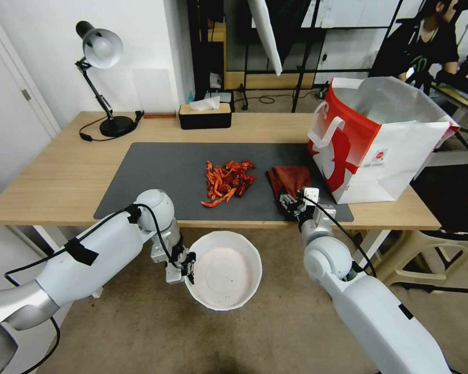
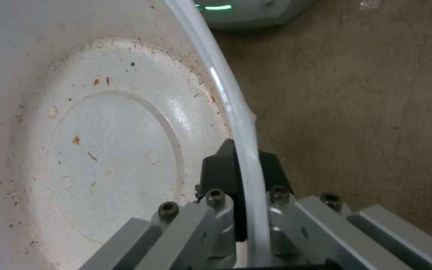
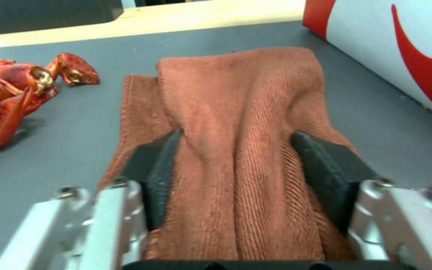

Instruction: Sweep shrimp from table into container with towel, then put container into takeout bag.

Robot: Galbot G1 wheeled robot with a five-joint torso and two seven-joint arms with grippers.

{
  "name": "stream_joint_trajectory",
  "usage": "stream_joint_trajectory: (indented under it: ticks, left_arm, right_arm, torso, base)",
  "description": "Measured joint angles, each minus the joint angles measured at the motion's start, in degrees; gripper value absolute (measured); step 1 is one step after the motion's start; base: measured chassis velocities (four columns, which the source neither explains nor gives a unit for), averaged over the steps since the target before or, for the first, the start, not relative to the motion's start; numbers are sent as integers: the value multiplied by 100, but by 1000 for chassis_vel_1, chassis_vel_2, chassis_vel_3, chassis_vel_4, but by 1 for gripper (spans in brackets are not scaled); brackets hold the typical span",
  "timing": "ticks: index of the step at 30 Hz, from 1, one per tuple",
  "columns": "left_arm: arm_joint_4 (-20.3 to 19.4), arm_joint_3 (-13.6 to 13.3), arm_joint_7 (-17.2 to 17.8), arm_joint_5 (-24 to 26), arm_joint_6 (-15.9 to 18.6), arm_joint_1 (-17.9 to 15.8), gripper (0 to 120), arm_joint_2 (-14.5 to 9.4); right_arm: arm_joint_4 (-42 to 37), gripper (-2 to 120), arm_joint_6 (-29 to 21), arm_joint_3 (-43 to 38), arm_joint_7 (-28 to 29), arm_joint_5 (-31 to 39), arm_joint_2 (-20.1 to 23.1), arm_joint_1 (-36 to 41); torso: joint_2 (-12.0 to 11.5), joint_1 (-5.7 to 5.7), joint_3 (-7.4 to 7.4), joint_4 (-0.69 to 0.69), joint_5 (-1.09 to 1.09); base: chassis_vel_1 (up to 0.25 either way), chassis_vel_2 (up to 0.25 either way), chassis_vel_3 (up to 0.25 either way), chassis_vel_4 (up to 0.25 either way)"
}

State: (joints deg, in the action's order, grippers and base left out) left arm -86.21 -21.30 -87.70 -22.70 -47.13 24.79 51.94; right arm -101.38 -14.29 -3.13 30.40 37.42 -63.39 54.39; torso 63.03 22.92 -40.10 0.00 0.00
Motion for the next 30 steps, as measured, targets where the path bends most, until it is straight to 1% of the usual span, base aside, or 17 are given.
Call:
stream_joint_trajectory:
  ticks: [1,2,3,5,6,7,8,9,10,13,22,30]
  left_arm:
    - [0,3,0,3,0,3,0,-2]
    - [0,3,0,3,0,3,0,-2]
    - [3,9,0,10,0,9,0,-3]
    - [8,17,0,20,0,11,0,-8]
    - [8,17,0,20,0,11,0,-8]
    - [11,22,0,23,0,11,0,-10]
    - [14,26,0,25,0,11,0,-11]
    - [16,29,0,28,0,11,0,-11]
    - [16,29,0,28,0,11,0,-11]
    - [20,31,1,35,0,7,0,-11]
    - [12,63,1,40,0,49,0,-13]
    - [-12,102,1,36,0,107,0,-37]
  right_arm:
    - [-12,50,-13,8,9,13,2,0]
    - [-12,50,-13,8,9,13,2,0]
    - [-20,43,-20,17,12,21,7,1]
    - [-41,34,-29,21,14,37,24,4]
    - [-41,34,-29,21,14,37,24,4]
    - [-48,29,-34,21,14,44,31,5]
    - [-59,26,-38,21,13,52,41,7]
    - [-69,19,-45,21,14,62,50,8]
    - [-69,19,-45,21,14,62,50,8]
    - [-116,10,-49,18,16,82,76,13]
    - [-335,10,-9,-72,12,138,168,56]
    - [-516,10,169,-144,-100,253,285,31]
  torso:
    - [0,0,0,0,0]
    - [0,0,0,0,0]
    - [0,0,0,0,0]
    - [0,0,0,1,0]
    - [0,0,0,1,0]
    - [0,0,0,1,1]
    - [0,0,0,1,1]
    - [0,0,0,1,1]
    - [0,0,0,1,1]
    - [0,0,0,1,1]
    - [0,0,-1,0,1]
    - [0,0,0,0,1]
  base:
    - [0,0,0,0]
    - [0,0,0,0]
    - [0,0,0,0]
    - [0,0,0,0]
    - [0,0,0,0]
    - [0,0,0,0]
    - [0,0,0,0]
    - [0,0,0,0]
    - [0,0,0,0]
    - [0,0,0,0]
    - [0,0,0,0]
    - [0,0,0,0]
